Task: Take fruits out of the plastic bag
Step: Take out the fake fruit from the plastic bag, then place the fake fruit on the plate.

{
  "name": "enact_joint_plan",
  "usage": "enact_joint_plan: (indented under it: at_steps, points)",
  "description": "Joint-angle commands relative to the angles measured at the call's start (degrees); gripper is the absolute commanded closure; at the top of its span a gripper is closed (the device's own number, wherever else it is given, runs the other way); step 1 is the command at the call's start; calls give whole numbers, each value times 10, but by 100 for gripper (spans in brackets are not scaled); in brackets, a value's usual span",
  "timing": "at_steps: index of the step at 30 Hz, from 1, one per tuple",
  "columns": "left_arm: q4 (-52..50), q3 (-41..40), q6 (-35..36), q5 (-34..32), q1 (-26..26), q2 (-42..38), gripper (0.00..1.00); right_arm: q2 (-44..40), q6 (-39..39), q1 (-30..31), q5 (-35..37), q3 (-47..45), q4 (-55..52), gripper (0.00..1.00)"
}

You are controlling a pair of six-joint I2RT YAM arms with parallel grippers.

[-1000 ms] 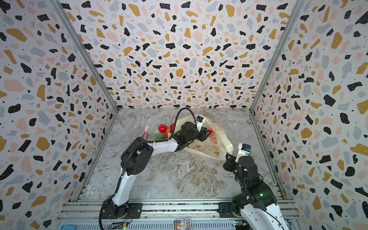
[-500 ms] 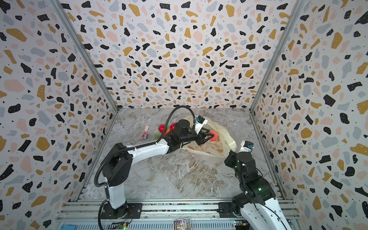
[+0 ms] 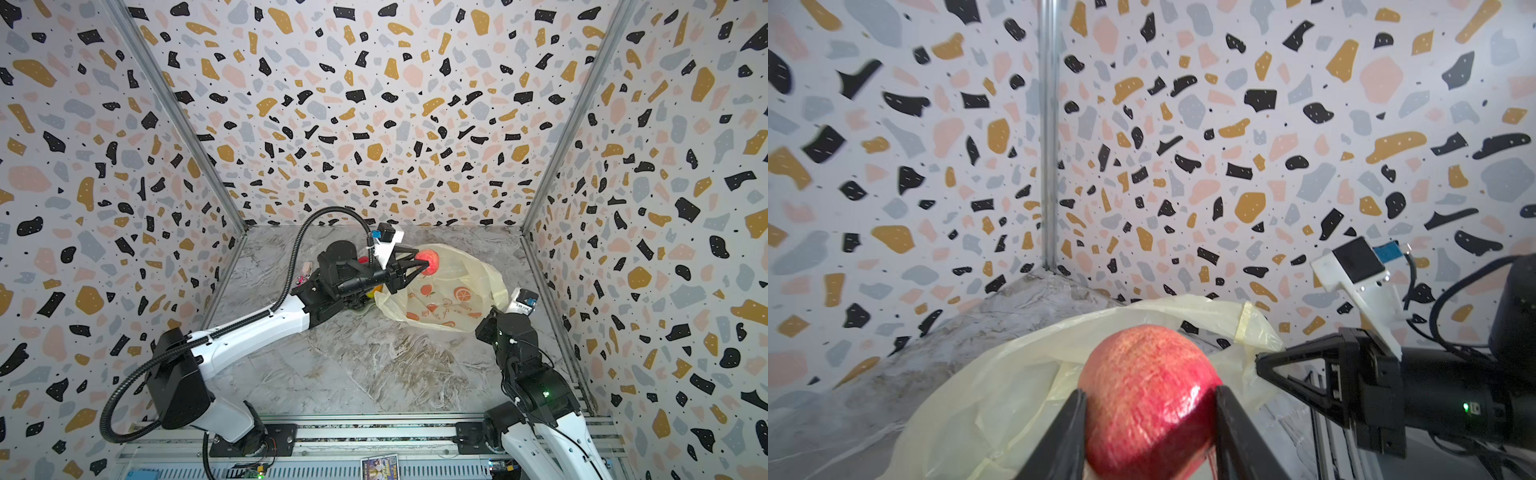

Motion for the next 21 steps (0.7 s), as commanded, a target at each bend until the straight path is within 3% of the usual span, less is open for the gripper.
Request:
enact_joint_plan:
  at_steps: [1, 5, 11, 21]
  points:
    - [-29, -19, -14, -104, 30, -33, 81, 2, -13, -3, 12, 16, 19, 100]
    - [-77, -63, -49, -215, 67, -73, 83, 2, -14, -3, 3, 9, 30, 100]
    - [-160, -107, -58, -309, 114, -113, 82, 4, -12, -3, -14, 2, 39, 100]
    - [-231, -149, -88, -363, 182, -86, 84, 8, -11, -3, -30, 3, 43, 100]
